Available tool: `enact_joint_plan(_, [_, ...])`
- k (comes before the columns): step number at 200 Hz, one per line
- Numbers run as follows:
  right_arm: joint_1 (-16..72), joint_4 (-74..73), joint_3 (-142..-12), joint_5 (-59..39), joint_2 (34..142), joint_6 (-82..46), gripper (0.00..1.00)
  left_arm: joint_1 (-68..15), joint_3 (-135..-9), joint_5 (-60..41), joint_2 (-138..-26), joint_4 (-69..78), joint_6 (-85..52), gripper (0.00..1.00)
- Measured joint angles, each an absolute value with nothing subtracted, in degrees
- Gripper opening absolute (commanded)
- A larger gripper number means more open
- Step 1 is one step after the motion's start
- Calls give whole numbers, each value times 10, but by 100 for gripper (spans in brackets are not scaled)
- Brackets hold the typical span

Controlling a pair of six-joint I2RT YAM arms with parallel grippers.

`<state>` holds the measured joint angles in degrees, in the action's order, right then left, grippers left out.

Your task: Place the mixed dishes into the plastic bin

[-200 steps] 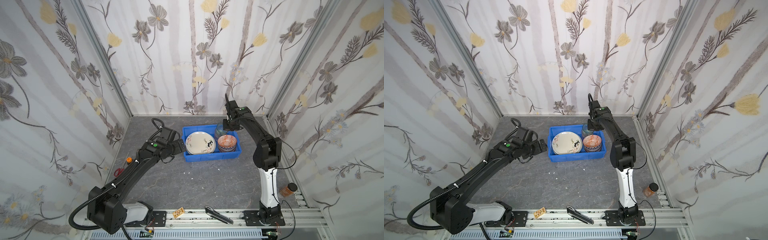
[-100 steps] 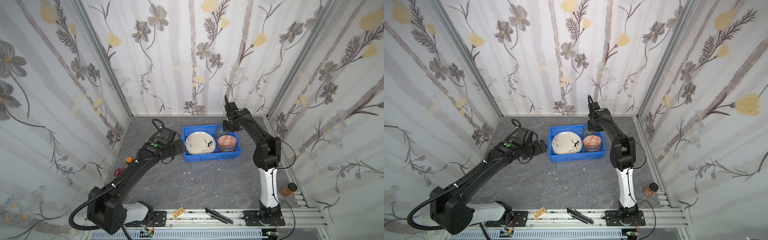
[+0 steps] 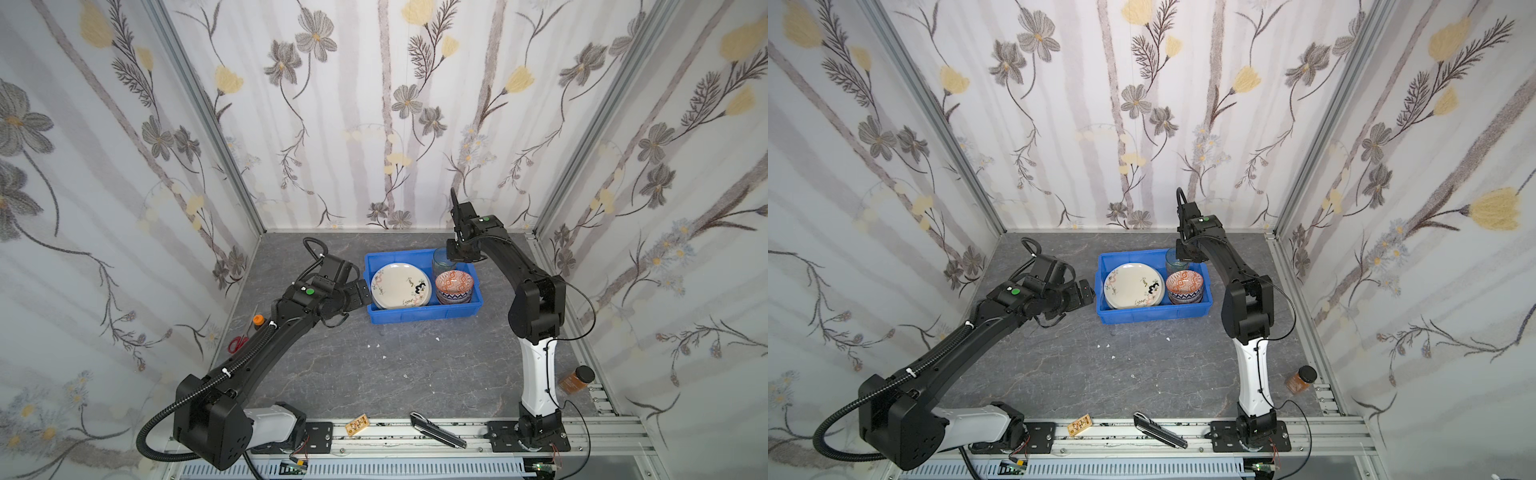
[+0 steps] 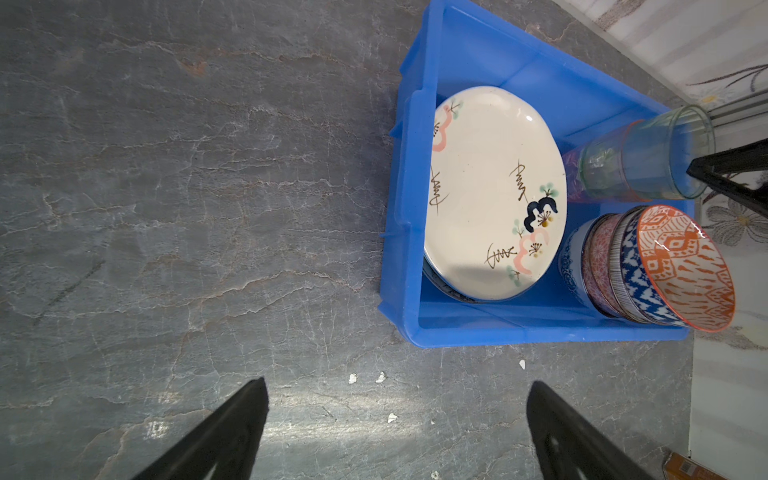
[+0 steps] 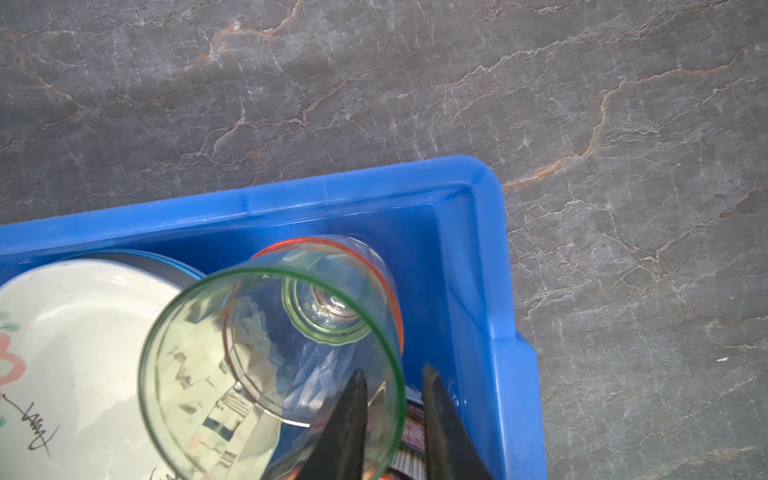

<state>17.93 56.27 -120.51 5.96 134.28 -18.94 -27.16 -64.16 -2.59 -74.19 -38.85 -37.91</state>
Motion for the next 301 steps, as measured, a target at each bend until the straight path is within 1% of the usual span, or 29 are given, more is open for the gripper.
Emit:
enact_joint_plan(53, [179,561,-1209,59,1312,-190,32,-272,-642,-26,-742,-389,-379,100])
enact_joint_plan(65, [179,561,-1210,59,1298,-190,34,-271,-642,-26,-742,-389,-379,100])
enact_joint_plan(109, [179,564,-1202,60,1232,-189,38,-271,-659,-25,-742,-389,-370,100])
enact_joint_plan(130, [178,564,-1181,64,1185,-188,44,-270,-674,-10,-738,-388,-356,100])
enact_joint_plan(146, [175,564,-1157,65,1148,-187,55,-270,-679,8,-731,-374,-339,100])
enact_joint_plan(160, [169,563,-1129,70,1112,-184,73,-267,-672,26,-722,-353,-321,100])
enact_joint_plan(166, [167,562,-1117,74,1096,-184,79,-265,-665,36,-715,-344,-312,100])
enact_joint_plan(167, [166,562,-1114,74,1093,-183,81,-265,-665,37,-714,-343,-311,100])
enact_joint_plan(169, [165,562,-1109,75,1087,-183,93,-264,-663,41,-711,-341,-310,100])
enact_joint_plan(170, [164,561,-1107,76,1085,-183,96,-264,-661,43,-709,-339,-309,100])
enact_joint_plan(173, [163,560,-1098,77,1076,-183,99,-263,-658,49,-705,-335,-305,100])
enact_joint_plan(212, [135,522,-977,87,961,-177,100,-242,-622,133,-670,-264,-269,100])
enact_joint_plan(256, [110,444,-820,89,823,-177,100,-231,-516,215,-590,-150,-266,100])
enact_joint_plan(278, [96,405,-755,89,774,-180,100,-229,-463,249,-547,-91,-259,100])
enact_joint_plan(301, [89,371,-701,91,731,-188,100,-228,-440,276,-534,-49,-229,100])
